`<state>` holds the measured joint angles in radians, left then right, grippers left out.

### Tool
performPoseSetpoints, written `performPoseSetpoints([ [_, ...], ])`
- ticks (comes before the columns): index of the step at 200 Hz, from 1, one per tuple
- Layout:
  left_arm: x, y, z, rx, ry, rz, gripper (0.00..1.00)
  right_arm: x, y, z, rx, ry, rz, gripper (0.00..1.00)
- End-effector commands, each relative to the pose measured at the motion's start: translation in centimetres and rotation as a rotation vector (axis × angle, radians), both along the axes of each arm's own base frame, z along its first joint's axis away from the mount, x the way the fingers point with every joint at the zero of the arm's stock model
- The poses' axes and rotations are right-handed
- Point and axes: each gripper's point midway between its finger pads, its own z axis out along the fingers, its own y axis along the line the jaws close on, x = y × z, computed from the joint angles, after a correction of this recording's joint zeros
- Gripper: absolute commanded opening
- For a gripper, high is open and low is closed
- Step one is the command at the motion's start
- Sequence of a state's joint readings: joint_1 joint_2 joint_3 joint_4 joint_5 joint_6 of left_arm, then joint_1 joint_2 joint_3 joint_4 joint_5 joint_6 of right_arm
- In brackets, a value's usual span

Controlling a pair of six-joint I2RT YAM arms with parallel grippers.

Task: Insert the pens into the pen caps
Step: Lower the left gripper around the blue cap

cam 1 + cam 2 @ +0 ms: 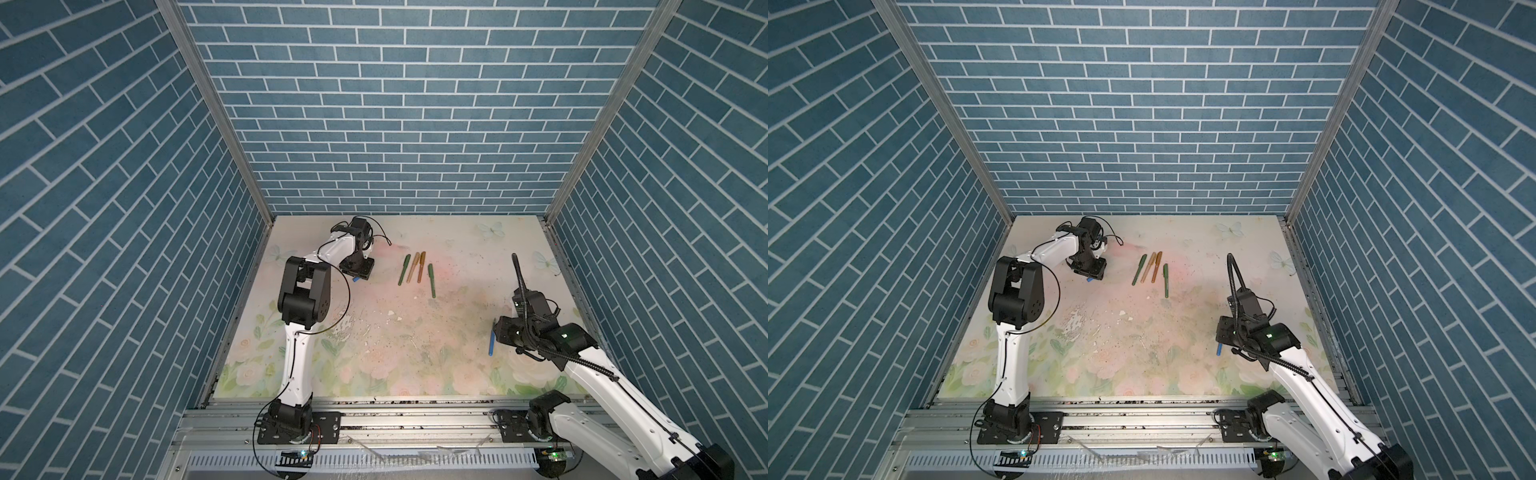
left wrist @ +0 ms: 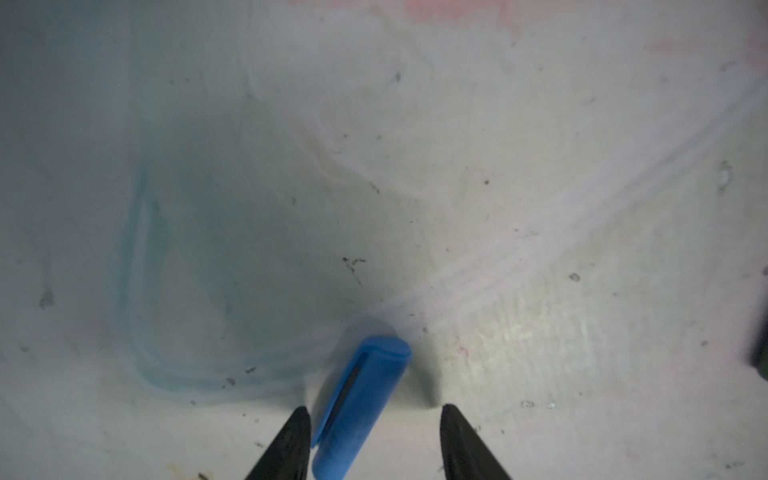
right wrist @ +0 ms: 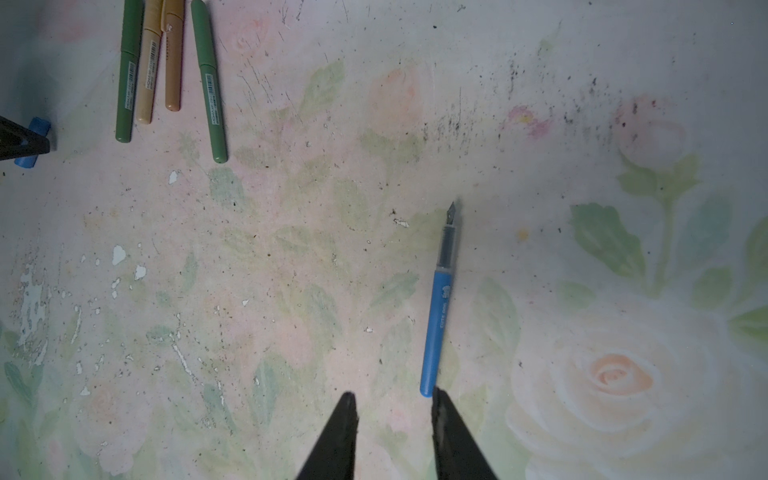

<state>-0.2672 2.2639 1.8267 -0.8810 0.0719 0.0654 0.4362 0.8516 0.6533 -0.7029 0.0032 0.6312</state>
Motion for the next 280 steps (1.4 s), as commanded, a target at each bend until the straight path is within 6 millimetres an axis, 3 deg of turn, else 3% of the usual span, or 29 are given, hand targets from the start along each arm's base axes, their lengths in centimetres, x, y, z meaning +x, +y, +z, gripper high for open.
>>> performPoseSetpoints([
  [1,-0.7,0.1,-0.5,0.023,0.018,-0.011,0.49,-0.4,-0.3,-0.6,0.005,0.017,-0.026,0.33],
  [41,-1.1,-0.4,-0.7,0.058,0.016,-0.015,0.41,-0.2,-0.1,-0.5,0.018,0.011,-0.032,0.33],
  [115,0.0,1.7,-1.3,0.175,-0.026,0.063,0.34,-0.3,0.0,-0.5,0.021,0.012,-0.021,0.33],
  [195,-0.8,0.4,-2.3,0.102,0.022,0.054,0.22,-0.4,-0.2,0.1,0.025,-0.008,-0.024,0.32],
  [280,-1.5,-0.1,-0.5,0.099,-0.017,0.054,0.18,-0.1,0.0,0.6,0.034,-0.025,-0.024,0.32],
])
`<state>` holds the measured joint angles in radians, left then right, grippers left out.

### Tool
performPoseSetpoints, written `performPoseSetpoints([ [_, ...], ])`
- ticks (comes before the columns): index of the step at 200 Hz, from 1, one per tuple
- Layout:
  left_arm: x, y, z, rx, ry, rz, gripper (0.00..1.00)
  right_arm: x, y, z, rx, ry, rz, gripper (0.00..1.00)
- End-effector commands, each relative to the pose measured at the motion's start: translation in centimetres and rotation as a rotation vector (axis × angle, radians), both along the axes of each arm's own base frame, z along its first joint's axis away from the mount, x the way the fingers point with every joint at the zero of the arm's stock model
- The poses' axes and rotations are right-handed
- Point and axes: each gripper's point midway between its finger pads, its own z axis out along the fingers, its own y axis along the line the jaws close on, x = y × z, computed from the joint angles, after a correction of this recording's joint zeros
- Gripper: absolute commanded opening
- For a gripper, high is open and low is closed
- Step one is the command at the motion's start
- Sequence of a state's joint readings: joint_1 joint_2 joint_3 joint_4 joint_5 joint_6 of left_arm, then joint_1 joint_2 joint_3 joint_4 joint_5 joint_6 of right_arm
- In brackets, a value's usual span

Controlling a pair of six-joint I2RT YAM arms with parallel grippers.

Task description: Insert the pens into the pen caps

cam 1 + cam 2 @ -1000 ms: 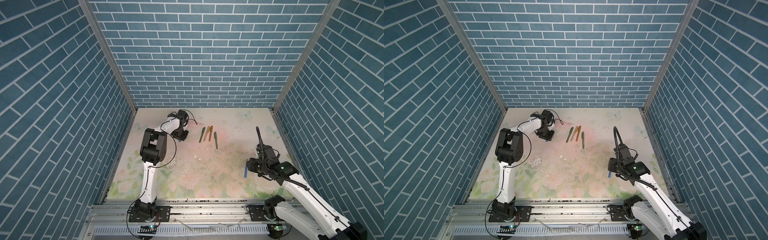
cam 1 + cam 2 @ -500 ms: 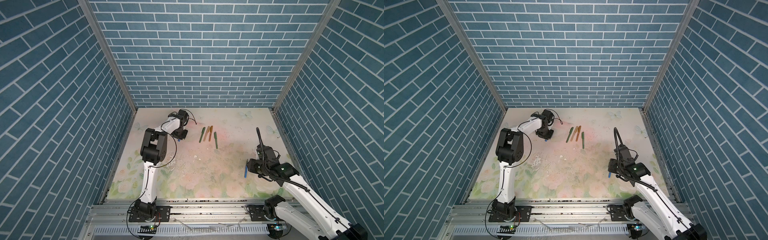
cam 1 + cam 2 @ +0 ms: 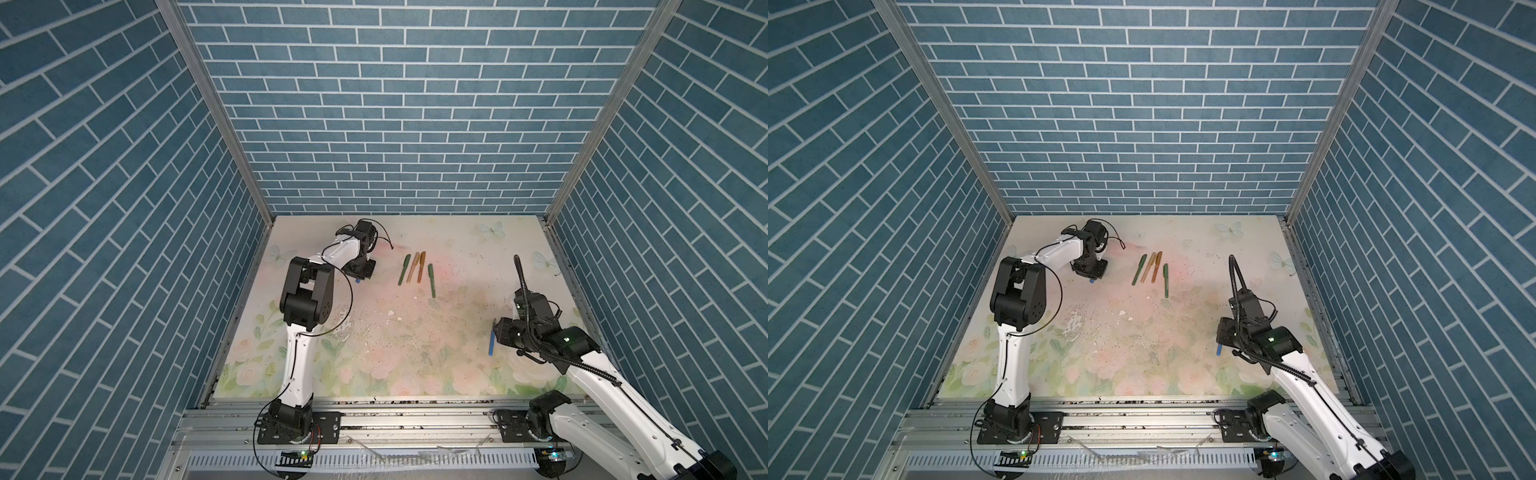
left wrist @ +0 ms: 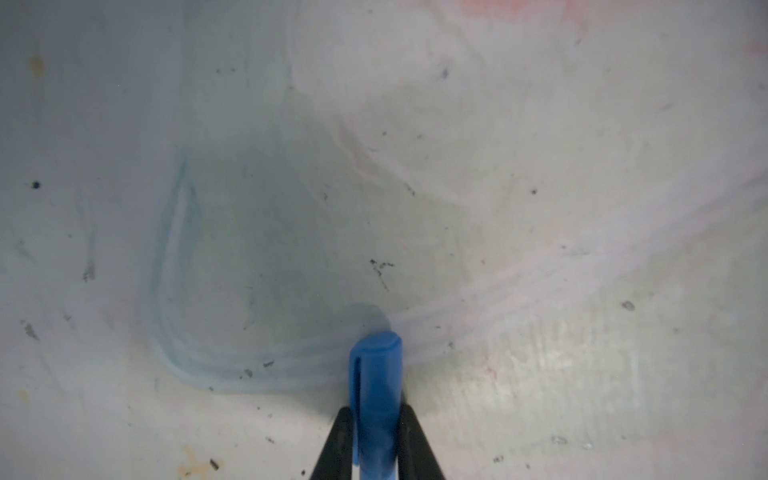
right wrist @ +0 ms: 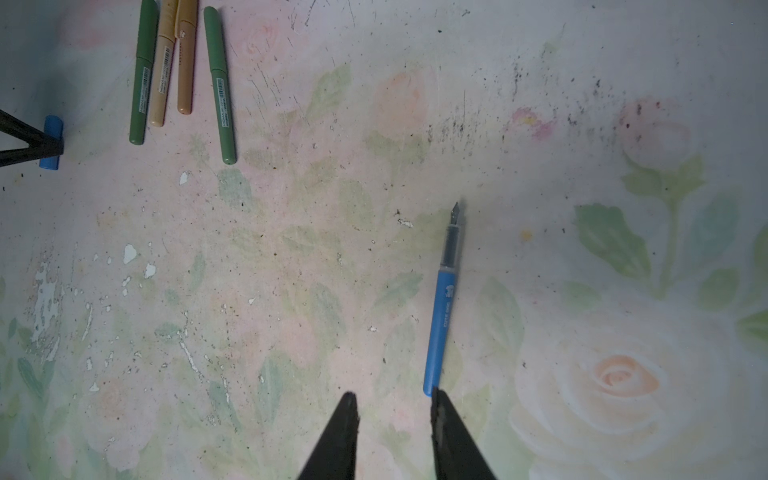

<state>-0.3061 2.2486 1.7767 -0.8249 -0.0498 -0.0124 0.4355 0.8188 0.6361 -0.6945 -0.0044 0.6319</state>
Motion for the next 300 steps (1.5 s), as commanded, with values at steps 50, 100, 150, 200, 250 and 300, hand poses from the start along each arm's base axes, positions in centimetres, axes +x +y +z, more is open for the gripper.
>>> performPoseSetpoints([
  [50,-2.2,-0.6,0.9,0.009,0.014,-0.004,0.17,0.2,0.1,0.5,0.026,-0.009,-0.025,0.32],
  [100,-5.0,-2.4,2.8,-0.003,-0.023,-0.016,0.16,0.5,0.2,0.3,0.027,-0.012,-0.023,0.32],
  [150,-10.5,-8.0,3.4,-0.036,-0.075,-0.087,0.16,0.7,0.2,-1.0,0.002,0.028,-0.028,0.31],
  [200,-15.4,-15.3,0.7,-0.067,-0.067,-0.189,0.17,0.4,0.1,-1.5,0.000,0.042,-0.027,0.31],
  [250,-15.1,-19.9,0.1,-0.105,-0.082,-0.221,0.18,0.2,-0.5,-1.4,-0.024,0.037,-0.040,0.31],
  [300,-16.0,-20.9,-0.7,-0.115,-0.051,-0.238,0.27,-0.5,-0.9,-1.2,-0.030,0.052,-0.054,0.31],
])
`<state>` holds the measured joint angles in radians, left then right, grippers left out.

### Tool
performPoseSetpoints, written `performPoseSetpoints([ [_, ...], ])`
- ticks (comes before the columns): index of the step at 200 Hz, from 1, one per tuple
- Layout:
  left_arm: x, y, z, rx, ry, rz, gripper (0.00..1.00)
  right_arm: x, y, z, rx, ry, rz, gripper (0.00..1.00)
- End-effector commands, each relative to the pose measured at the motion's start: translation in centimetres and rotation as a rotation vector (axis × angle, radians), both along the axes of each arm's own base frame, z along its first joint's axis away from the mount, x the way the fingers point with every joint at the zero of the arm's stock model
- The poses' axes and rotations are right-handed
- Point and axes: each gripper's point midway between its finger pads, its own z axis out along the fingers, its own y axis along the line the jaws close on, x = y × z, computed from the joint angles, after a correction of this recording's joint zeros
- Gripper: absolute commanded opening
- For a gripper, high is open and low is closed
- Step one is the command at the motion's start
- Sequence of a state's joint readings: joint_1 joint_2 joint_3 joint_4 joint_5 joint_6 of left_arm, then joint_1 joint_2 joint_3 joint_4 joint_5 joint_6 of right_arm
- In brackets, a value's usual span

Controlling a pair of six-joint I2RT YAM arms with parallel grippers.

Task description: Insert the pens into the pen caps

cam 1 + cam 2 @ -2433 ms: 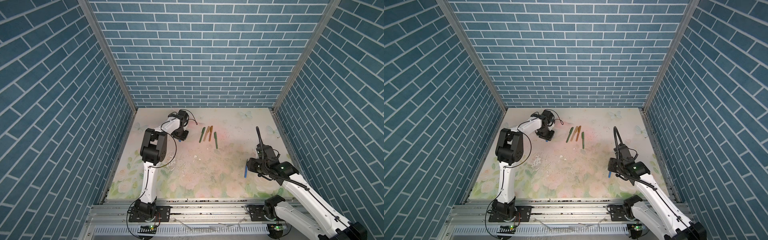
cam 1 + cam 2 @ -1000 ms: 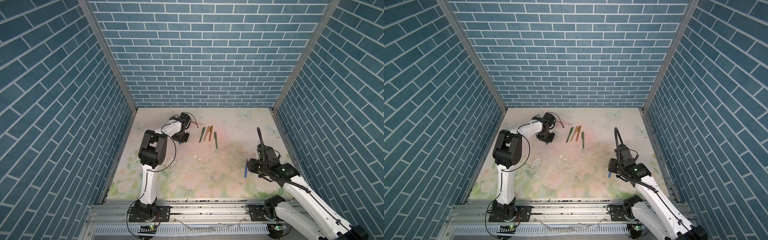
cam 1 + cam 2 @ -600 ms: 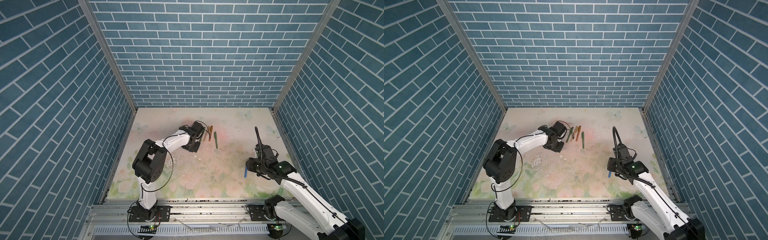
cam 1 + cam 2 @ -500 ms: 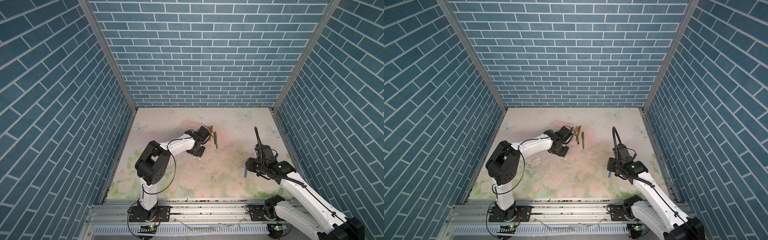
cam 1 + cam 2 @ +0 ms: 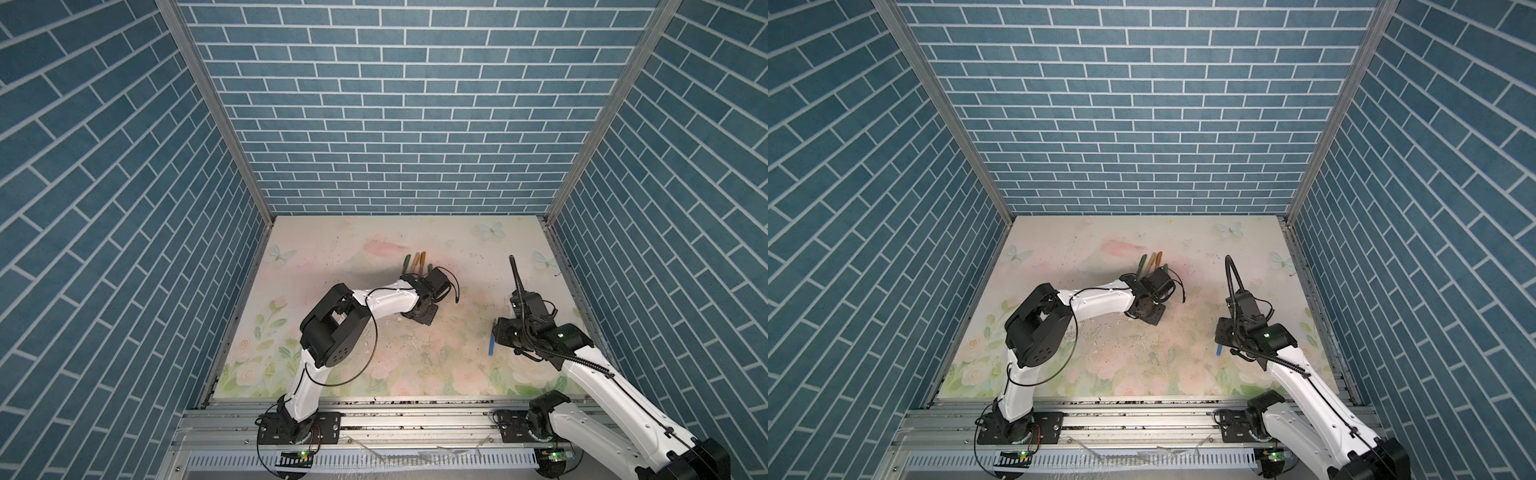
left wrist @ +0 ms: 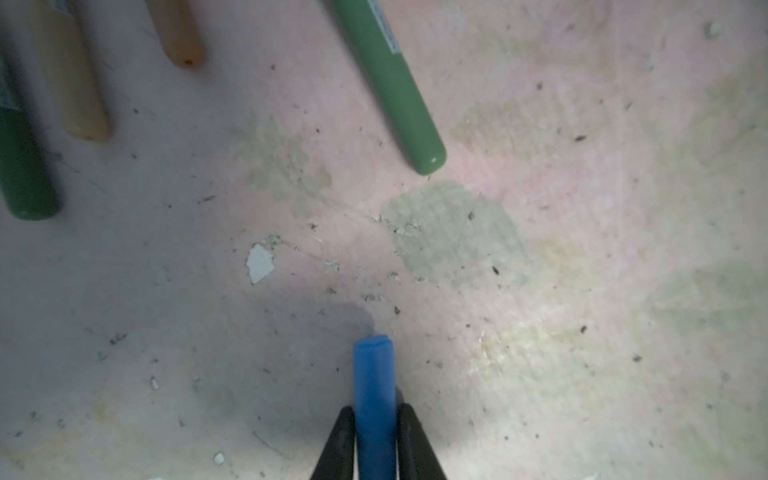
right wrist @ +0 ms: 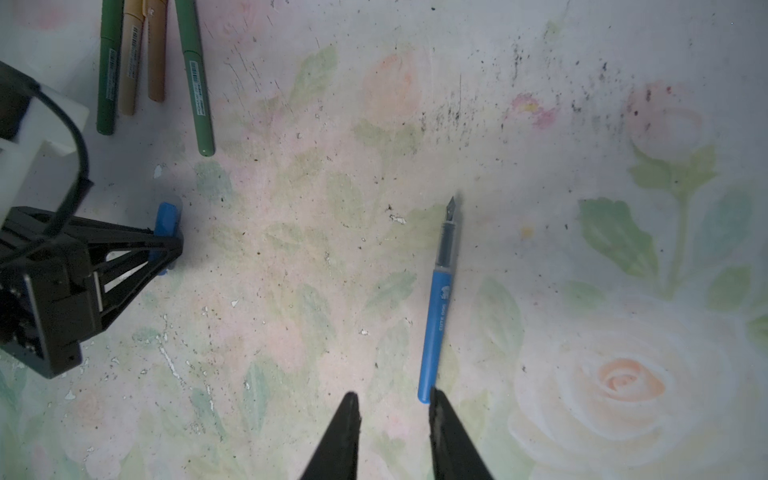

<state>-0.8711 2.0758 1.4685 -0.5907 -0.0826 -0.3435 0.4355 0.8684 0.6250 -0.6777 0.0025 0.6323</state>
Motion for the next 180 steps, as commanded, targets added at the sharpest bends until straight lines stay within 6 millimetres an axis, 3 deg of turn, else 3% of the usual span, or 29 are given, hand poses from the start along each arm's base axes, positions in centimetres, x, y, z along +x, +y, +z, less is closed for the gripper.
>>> performPoseSetpoints([
  [1,-0.8,-0.4,-0.6,0.003,0.035,-0.004,0.27,-0.7,-0.9,0.0,-0.007,0.014,-0.050,0.31],
  [43,-1.4,-0.7,0.4,-0.030,0.045,-0.021,0.46,-0.9,-1.0,0.8,-0.006,0.009,-0.049,0.32],
  [99,-1.6,-1.5,5.1,-0.118,-0.001,-0.068,0.68,-0.9,-1.3,1.9,-0.020,-0.003,-0.055,0.35],
  [152,-0.9,-1.3,9.4,-0.140,-0.078,-0.101,0.85,-1.2,-1.5,1.3,-0.029,0.025,-0.065,0.41],
  [180,-0.6,-0.9,10.9,-0.157,-0.098,-0.109,0.87,-1.1,-1.5,0.6,-0.039,0.044,-0.071,0.41],
])
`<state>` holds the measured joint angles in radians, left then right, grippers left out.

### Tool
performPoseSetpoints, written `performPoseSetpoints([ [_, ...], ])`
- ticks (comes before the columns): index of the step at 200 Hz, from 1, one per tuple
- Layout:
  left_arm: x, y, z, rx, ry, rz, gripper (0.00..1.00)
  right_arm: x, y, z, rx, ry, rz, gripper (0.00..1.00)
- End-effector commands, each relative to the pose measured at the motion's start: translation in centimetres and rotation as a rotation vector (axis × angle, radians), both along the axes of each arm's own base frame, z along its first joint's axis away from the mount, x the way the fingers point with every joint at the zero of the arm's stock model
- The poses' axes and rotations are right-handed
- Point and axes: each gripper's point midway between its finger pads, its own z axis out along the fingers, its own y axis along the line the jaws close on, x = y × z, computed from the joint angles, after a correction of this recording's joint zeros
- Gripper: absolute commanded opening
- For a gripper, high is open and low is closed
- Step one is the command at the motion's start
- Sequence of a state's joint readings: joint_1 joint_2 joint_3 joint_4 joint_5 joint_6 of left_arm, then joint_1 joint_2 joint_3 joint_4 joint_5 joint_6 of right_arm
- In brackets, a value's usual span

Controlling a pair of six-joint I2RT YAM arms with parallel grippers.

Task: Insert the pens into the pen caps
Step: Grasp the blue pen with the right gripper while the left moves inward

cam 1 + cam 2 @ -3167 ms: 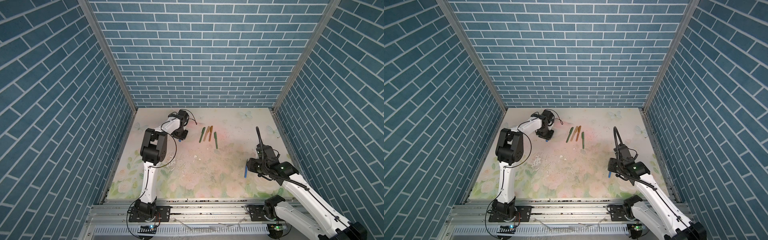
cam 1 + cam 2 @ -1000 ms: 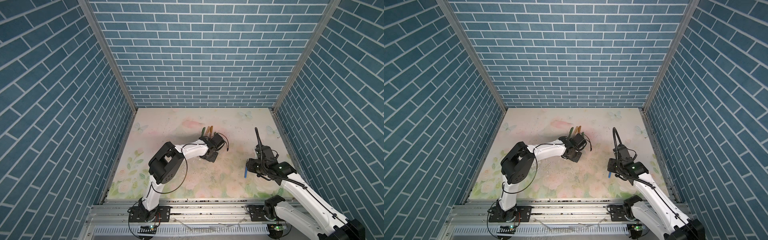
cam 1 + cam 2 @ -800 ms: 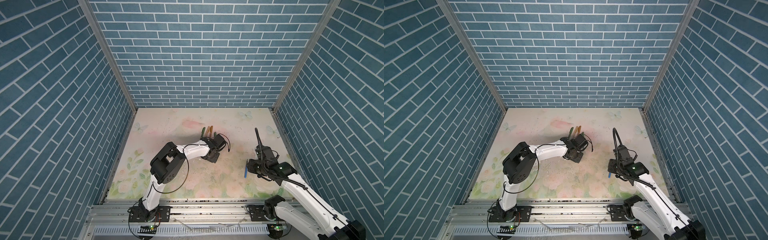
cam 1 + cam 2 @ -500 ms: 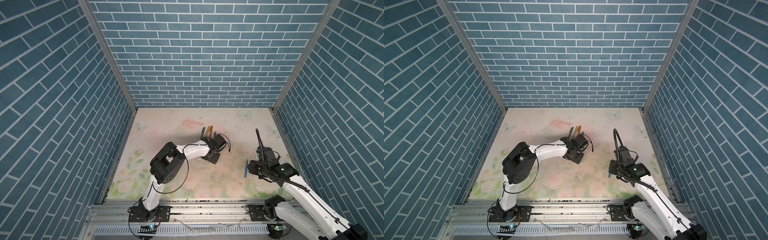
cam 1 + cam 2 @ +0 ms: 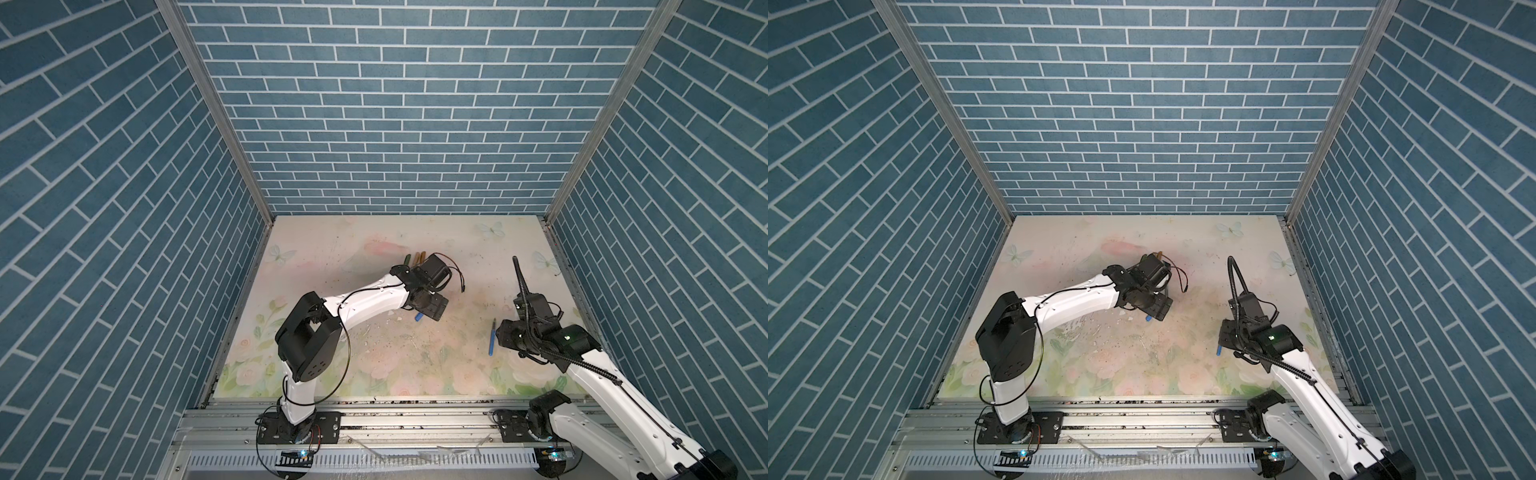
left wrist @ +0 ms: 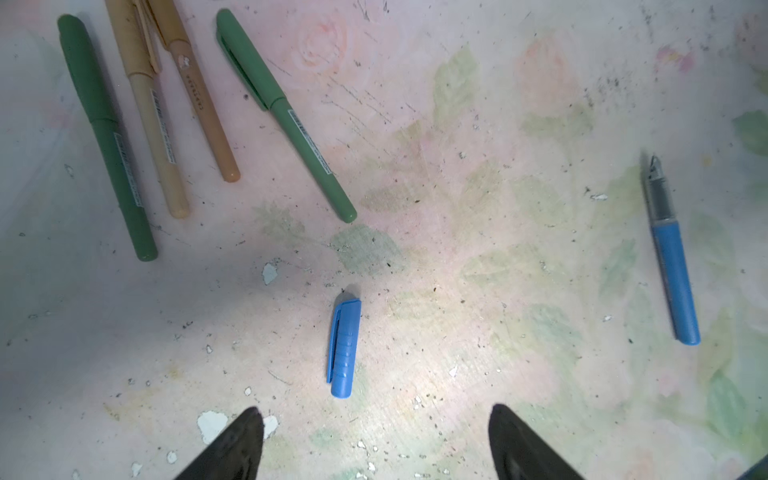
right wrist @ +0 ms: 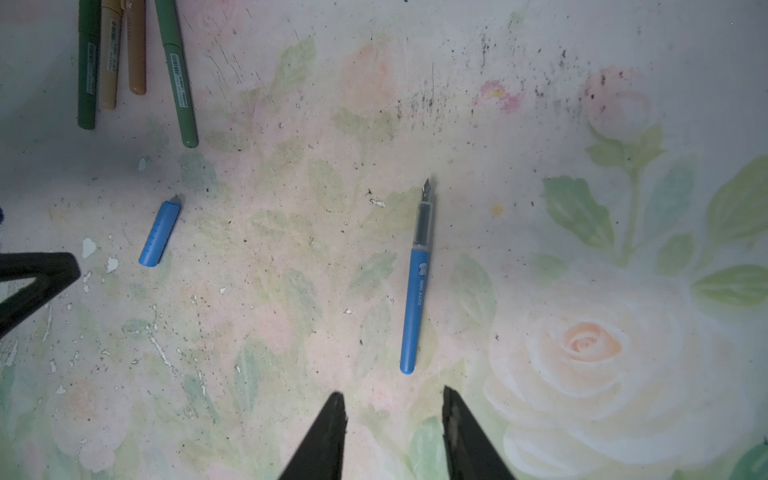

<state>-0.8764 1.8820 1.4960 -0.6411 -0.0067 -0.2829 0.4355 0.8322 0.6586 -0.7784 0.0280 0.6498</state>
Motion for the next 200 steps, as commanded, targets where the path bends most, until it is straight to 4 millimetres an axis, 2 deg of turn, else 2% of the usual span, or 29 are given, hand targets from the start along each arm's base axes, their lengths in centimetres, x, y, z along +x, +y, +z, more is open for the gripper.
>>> performPoseSetpoints([
  [1,0.2,0.7,2.1,-0.001,-0.031,-0.017,0.88,0.0,-0.5,-0.1,-0.016,0.022,-0.042,0.41],
  [20,0.3,0.8,3.3,-0.035,-0.044,-0.014,0.88,-0.1,-0.7,-0.8,-0.038,0.059,-0.048,0.41],
  [50,-0.2,0.8,6.3,-0.157,-0.118,-0.010,0.87,-0.2,-0.6,-2.7,-0.048,0.108,-0.059,0.39],
  [69,-1.0,0.7,8.0,-0.304,-0.177,-0.007,0.87,0.2,-0.4,-3.7,-0.061,0.137,-0.057,0.34],
  [89,-2.2,1.8,10.3,-0.469,-0.265,0.013,0.87,0.8,-0.5,-4.8,-0.091,0.160,-0.061,0.31],
  [94,-2.7,2.4,9.8,-0.479,-0.266,0.023,0.87,0.9,-0.4,-5.0,-0.094,0.165,-0.061,0.31],
  [102,-3.0,3.1,10.7,-0.538,-0.299,0.033,0.88,1.1,-0.3,-5.4,-0.098,0.173,-0.063,0.31],
  [115,-3.9,4.0,10.7,-0.599,-0.312,0.036,0.90,1.6,-0.1,-5.9,-0.097,0.181,-0.061,0.30],
  [136,-4.9,4.9,11.3,-0.670,-0.329,0.040,0.99,2.4,0.1,-6.7,-0.106,0.199,-0.060,0.27],
  [150,-5.2,5.7,11.4,-0.699,-0.338,0.071,0.99,2.8,0.2,-7.2,-0.113,0.211,-0.060,0.26],
  [156,-5.1,6.0,12.0,-0.714,-0.355,0.088,1.00,2.9,0.1,-7.4,-0.115,0.216,-0.063,0.26],
  [160,-5.2,6.5,11.1,-0.702,-0.349,0.102,0.99,3.0,0.1,-7.5,-0.115,0.218,-0.064,0.25],
  [166,-5.3,6.9,10.9,-0.701,-0.356,0.118,1.00,3.1,0.2,-7.7,-0.109,0.222,-0.064,0.25],
  [200,-5.9,8.0,11.1,-0.726,-0.384,0.126,1.00,3.7,0.2,-8.6,-0.112,0.231,-0.076,0.22],
])
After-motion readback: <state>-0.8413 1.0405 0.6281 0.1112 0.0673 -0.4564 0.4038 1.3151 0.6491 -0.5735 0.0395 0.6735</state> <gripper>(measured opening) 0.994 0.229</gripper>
